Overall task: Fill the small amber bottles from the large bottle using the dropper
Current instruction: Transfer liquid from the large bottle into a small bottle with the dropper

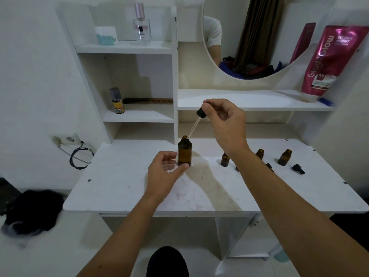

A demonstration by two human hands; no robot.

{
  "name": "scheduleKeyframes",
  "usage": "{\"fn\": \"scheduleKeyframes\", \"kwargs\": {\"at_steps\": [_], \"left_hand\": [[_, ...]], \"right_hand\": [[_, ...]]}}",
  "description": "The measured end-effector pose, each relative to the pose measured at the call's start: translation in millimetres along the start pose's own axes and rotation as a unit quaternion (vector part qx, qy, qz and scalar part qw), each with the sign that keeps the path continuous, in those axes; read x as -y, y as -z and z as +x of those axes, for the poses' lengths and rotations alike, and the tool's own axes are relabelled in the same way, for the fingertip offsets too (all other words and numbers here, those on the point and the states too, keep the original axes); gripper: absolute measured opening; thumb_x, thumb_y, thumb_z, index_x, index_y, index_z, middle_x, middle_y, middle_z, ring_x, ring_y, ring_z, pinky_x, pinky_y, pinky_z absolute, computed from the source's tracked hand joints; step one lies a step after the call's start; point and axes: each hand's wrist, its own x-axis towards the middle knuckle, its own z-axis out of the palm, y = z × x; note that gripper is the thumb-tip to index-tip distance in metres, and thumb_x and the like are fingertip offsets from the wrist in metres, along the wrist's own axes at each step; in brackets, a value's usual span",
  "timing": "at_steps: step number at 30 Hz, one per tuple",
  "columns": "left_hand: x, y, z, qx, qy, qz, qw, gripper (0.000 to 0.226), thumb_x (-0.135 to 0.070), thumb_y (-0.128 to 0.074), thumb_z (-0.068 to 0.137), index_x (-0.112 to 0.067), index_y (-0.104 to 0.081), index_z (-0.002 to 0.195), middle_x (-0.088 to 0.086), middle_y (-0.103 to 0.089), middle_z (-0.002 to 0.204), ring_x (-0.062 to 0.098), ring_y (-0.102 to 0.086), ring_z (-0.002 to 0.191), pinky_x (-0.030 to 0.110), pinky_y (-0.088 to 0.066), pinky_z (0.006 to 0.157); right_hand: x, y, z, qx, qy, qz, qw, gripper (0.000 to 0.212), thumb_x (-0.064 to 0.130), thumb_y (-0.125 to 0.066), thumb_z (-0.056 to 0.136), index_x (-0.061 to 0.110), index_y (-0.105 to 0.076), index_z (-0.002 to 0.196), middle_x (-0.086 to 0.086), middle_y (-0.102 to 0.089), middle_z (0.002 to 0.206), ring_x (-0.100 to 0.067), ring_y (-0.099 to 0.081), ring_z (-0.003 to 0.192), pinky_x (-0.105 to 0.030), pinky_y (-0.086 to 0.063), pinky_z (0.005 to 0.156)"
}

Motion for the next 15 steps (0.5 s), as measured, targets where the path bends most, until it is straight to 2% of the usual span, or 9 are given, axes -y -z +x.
{"fn": "scheduleKeyframes", "kwargs": {"at_steps": [3, 5, 9, 15], "left_hand": [[-0.5, -5.1, 7.4, -0.001, 0.008, -0.008, 1.000, 0.066, -0.040, -0.094, 0.072, -0.029, -0.058, 0.126, -0.011, -0.065, 0.121, 0.010, -0.066, 0.109, 0.021, -0.056, 0.090], [-1.8, -7.7, 12.8, 0.003, 0.011, -0.012, 1.000, 0.068, -0.038, -0.095, 0.072, -0.028, -0.058, 0.128, -0.009, -0.066, 0.123, 0.012, -0.066, 0.111, 0.024, -0.057, 0.094], [-4.4, -12.5, 19.1, 0.019, 0.016, -0.015, 1.000, 0.060, -0.029, -0.094, 0.075, -0.026, -0.060, 0.125, -0.009, -0.070, 0.120, 0.015, -0.067, 0.111, 0.033, -0.057, 0.102], [-4.8, -13.1, 23.6, 0.020, 0.014, -0.022, 0.999, 0.052, -0.024, -0.092, 0.078, -0.023, -0.062, 0.120, -0.010, -0.073, 0.114, 0.011, -0.071, 0.104, 0.037, -0.059, 0.099]], "right_hand": [[0.3, -2.4, 4.5, -0.015, 0.003, 0.004, 1.000, 0.018, 0.019, -0.075, 0.097, 0.010, -0.077, 0.112, 0.000, -0.079, 0.101, -0.009, -0.075, 0.097, -0.021, -0.058, 0.092], [-1.0, -4.3, 5.9, -0.008, 0.002, 0.001, 1.000, 0.017, 0.019, -0.075, 0.097, 0.011, -0.077, 0.111, 0.000, -0.079, 0.102, -0.010, -0.075, 0.098, -0.023, -0.058, 0.093], [-6.8, -10.0, 3.2, 0.031, 0.003, -0.019, 0.999, 0.014, 0.018, -0.076, 0.096, 0.013, -0.077, 0.109, 0.004, -0.078, 0.099, -0.008, -0.074, 0.094, -0.019, -0.057, 0.089], [-20.0, -19.4, -2.1, 0.090, -0.012, -0.063, 0.994, 0.009, 0.015, -0.076, 0.095, 0.014, -0.077, 0.104, 0.004, -0.078, 0.096, -0.002, -0.073, 0.089, -0.015, -0.057, 0.086]]}}
